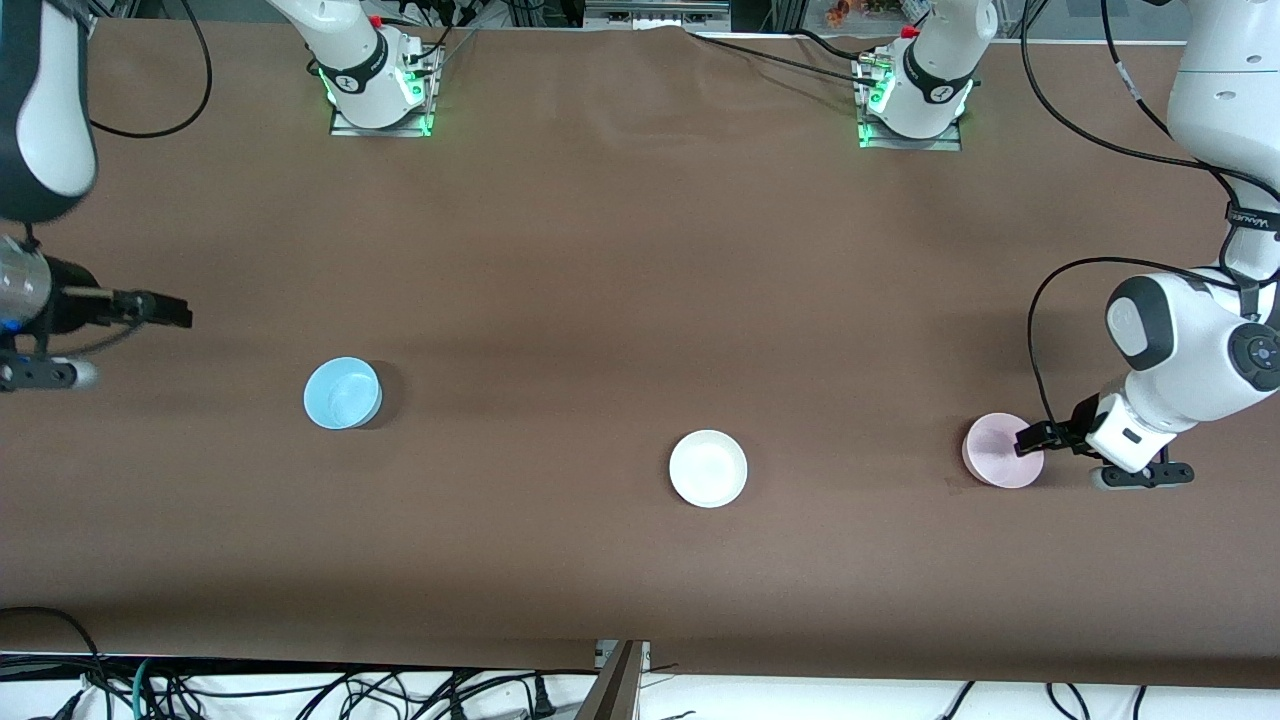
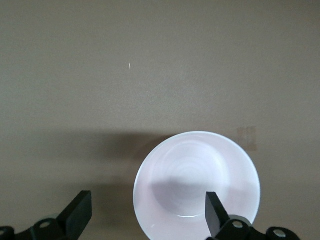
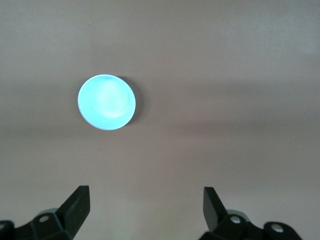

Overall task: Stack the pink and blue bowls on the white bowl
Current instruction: 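Grasp the pink bowl with the left gripper while the right gripper grasps the blue bowl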

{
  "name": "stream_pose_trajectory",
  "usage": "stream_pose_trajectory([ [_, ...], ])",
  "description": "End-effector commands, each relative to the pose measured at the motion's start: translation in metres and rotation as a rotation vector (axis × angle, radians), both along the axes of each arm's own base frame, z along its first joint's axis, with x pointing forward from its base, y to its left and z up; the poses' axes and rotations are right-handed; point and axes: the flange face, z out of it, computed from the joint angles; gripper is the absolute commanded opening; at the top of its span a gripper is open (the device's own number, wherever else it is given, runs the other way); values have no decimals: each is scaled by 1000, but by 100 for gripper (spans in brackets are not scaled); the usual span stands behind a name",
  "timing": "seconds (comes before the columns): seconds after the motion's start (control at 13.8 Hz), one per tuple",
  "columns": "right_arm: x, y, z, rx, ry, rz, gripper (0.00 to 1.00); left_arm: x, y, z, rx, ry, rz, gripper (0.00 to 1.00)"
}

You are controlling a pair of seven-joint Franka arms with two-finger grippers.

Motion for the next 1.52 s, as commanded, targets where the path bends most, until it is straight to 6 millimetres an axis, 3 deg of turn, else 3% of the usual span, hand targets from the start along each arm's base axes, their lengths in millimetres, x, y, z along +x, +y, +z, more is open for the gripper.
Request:
stream_pose_trajectory([
  [0.0, 18, 3, -37, 12, -2, 6, 100, -6, 4, -14, 36, -19, -21, 100],
  [0.22, 36, 28, -90, 11, -2, 39, 100, -14, 9, -25, 42, -39, -10, 98],
  [0.58, 51, 43, -177, 17, -94, 62, 100, -21, 6, -32, 33, -18, 37, 74],
  [0.79, 40, 45, -212, 53, -113, 34, 100, -21, 6, -32, 33, -17, 43, 38],
  [0.94, 34, 44, -223, 53, -102, 34, 100, -21, 5, -32, 33, -16, 40, 7],
  [1.01, 32, 44, -228, 53, -97, 34, 100, -21, 5, -32, 34, -14, 39, 1],
  [1.23, 18, 44, -252, 52, -106, 38, 100, -20, 4, -30, 36, -17, 36, 0],
  [1.44, 16, 42, -256, 53, -100, 43, 100, -19, -2, -26, 34, -23, 58, 0],
])
